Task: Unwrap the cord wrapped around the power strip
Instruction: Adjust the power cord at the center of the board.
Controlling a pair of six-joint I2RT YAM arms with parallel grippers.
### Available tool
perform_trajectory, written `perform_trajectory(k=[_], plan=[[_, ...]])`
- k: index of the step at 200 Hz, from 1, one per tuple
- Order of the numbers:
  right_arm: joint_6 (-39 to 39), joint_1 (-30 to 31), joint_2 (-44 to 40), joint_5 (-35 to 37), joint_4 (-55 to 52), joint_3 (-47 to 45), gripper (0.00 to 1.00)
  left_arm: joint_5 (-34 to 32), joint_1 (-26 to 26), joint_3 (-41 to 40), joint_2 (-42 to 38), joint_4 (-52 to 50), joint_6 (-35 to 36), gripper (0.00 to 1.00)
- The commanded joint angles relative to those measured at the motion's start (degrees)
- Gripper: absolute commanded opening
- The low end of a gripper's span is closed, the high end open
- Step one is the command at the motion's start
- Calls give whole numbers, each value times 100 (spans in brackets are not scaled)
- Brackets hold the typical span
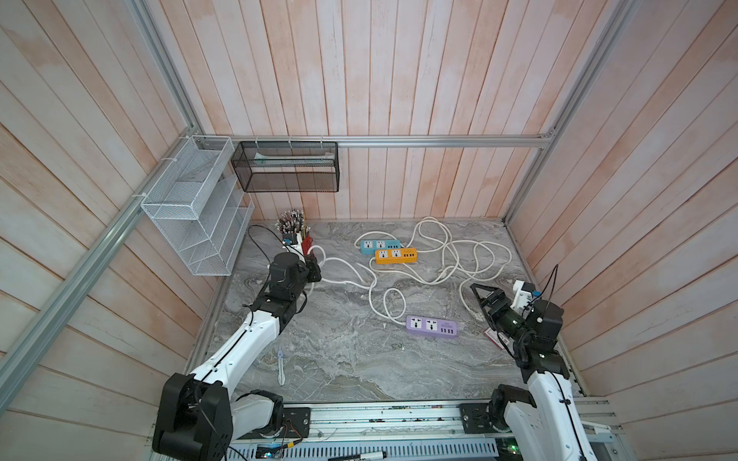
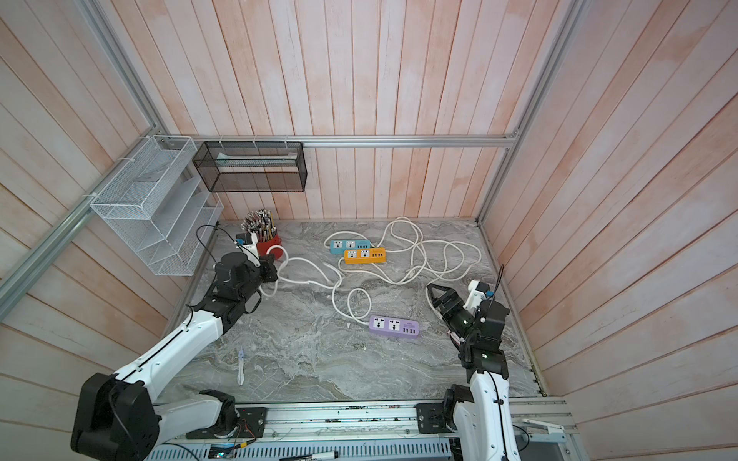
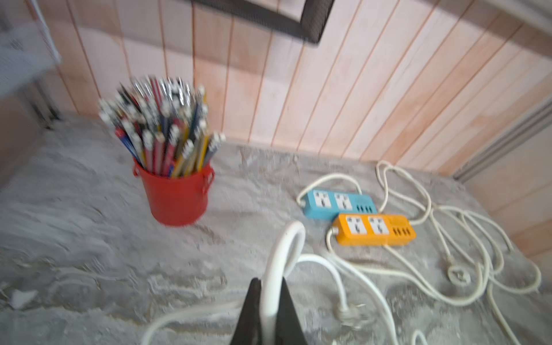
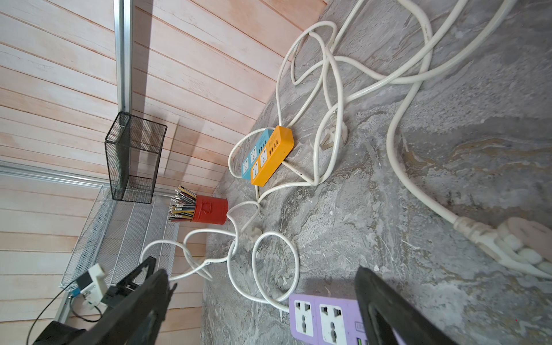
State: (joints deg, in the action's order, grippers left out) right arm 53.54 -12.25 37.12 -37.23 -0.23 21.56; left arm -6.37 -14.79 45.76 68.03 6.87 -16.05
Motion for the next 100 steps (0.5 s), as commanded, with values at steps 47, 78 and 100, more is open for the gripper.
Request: perform_trajectory(k=[47, 78, 100], plan=[[34, 107, 111, -71, 407, 59, 98, -1030, 11, -656, -816, 451, 199, 0], [14, 268, 301, -68, 506, 119, 98, -1163, 20, -511, -532, -4, 156, 0], [26, 506, 396, 7, 572, 184, 98, -1227, 20, -545, -524, -11, 93, 9]])
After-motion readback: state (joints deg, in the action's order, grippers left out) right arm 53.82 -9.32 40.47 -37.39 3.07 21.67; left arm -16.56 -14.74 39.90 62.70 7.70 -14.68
